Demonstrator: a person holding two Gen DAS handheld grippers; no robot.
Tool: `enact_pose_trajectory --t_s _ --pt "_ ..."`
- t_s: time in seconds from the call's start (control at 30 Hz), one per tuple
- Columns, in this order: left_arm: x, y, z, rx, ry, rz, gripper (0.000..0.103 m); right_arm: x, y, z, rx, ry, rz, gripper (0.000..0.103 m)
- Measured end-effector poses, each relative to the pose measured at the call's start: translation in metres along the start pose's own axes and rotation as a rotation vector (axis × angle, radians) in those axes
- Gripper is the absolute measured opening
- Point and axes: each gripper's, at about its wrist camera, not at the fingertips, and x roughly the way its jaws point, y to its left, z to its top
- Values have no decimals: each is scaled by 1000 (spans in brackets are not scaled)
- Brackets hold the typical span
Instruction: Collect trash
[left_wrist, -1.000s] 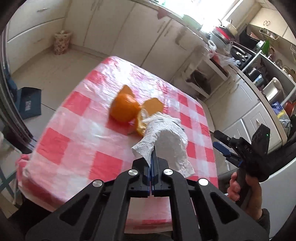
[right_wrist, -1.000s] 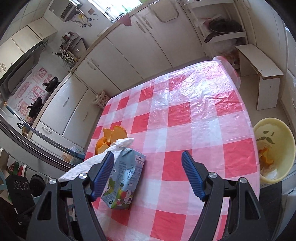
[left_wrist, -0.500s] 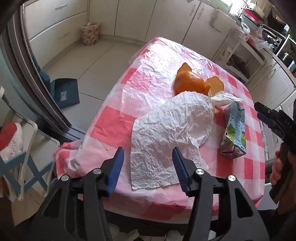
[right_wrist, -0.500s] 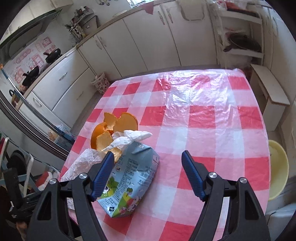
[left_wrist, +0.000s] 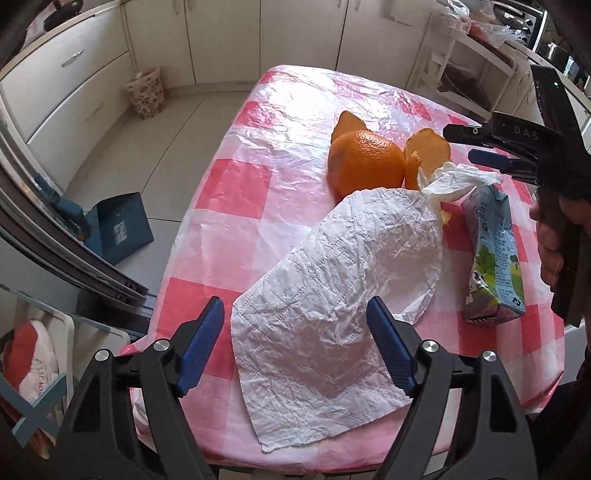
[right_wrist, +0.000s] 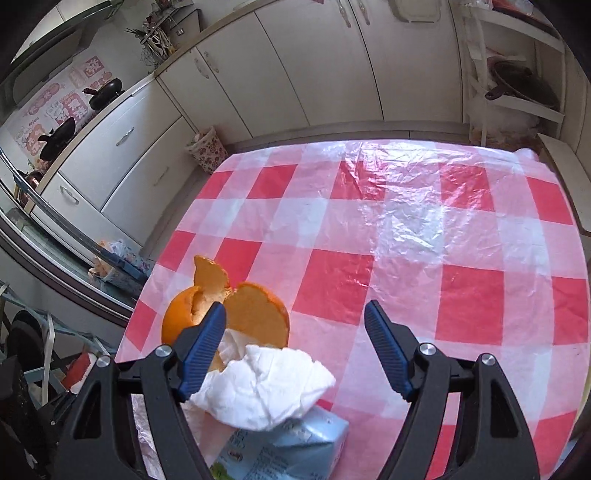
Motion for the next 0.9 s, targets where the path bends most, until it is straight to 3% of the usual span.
enact_pose_trajectory --t_s 0.1,0.13,0.17,0.2,0.23,0.3,0.37,0.5,0.7,0.8,0.9 --pt "9 -6 4 26 15 6 75 19 1 7 -20 49 17 70" --pt "12 -11 4 35 26 5 67 24 3 8 -35 68 25 52" --pt "17 -15 5 48 42 6 54 29 6 8 -48 91 39 41" --pt "17 -21 6 70 30 33 42 32 9 8 -60 105 47 22" --pt "17 -26 7 90 28 47 38 32 12 7 -77 104 46 10" --pt "16 -30 7 98 29 16 9 24 20 7 -109 72 40 8" --pt "14 -27 6 76 30 -4 3 11 26 9 -134 16 31 8" --pt "-1 -17 5 13 -22 -27 3 -38 50 2 -258 -180 48 8" --pt "-24 -7 0 -67 -118 -64 3 -99 78 -31 -447 -416 -50 8" --pt "-32 -4 -6 -103 -145 -69 3 -113 70 -33 -414 -472 -126 8" --pt "-38 0 -12 -132 -164 -76 3 -132 52 -33 -318 -522 -111 8"
